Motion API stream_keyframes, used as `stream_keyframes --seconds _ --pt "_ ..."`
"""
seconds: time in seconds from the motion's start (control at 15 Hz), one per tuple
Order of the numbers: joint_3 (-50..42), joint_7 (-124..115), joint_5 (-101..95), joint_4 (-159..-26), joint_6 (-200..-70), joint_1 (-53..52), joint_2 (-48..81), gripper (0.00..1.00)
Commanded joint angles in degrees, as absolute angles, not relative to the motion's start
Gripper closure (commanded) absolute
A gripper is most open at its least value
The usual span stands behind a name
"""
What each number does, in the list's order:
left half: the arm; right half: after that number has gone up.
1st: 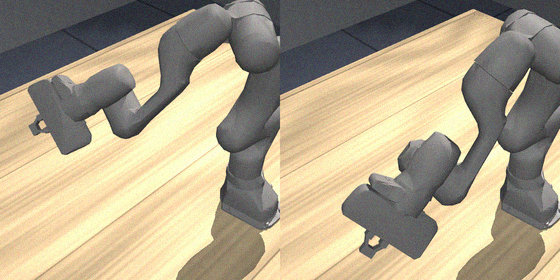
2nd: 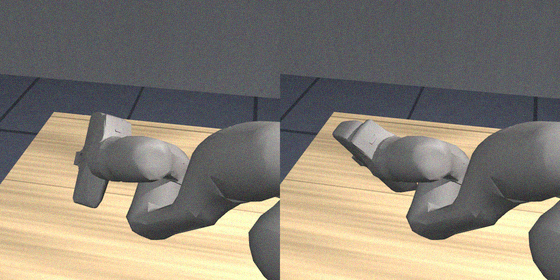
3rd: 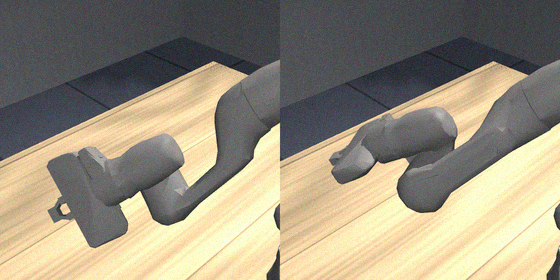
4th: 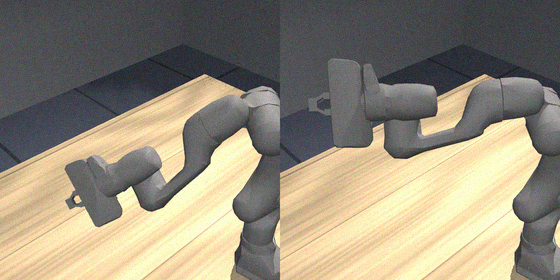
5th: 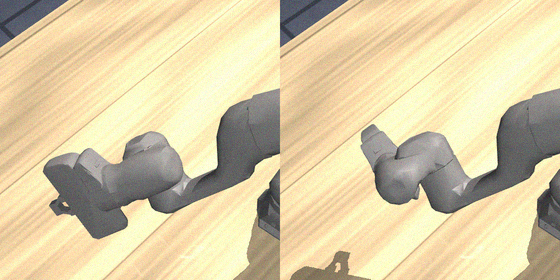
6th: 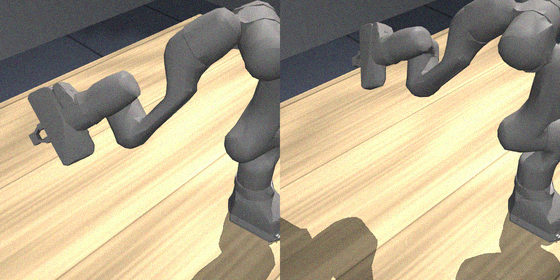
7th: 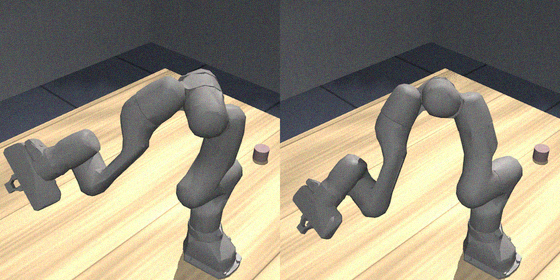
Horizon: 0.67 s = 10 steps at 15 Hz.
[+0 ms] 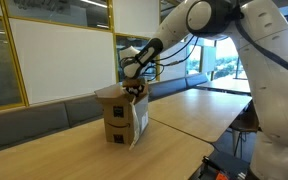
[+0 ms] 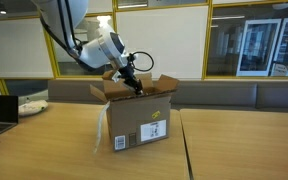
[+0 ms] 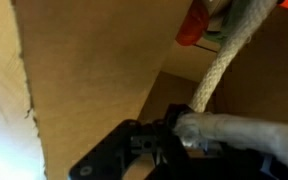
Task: Put all the objects on the table into the cardboard box.
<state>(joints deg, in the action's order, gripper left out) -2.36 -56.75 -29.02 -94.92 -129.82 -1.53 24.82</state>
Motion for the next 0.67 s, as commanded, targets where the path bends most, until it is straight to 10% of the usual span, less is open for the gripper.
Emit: stream_keyframes --seconds 0.0,0.13,0.2,0.6 --pt "-4.45 -52.56 -23.31 -90.16 -129.23 -1.95 30.04 0.89" --pt "-4.90 -50.73 -20.62 -88.94 -128.84 -1.92 31.85 0.89" --pt "-5.03 -49.92 -19.32 -88.15 -128.79 -1.94 32.65 0.64" --pt "-5.61 -46.94 -15.59 -85.30 -128.01 -2.98 33.42 0.34"
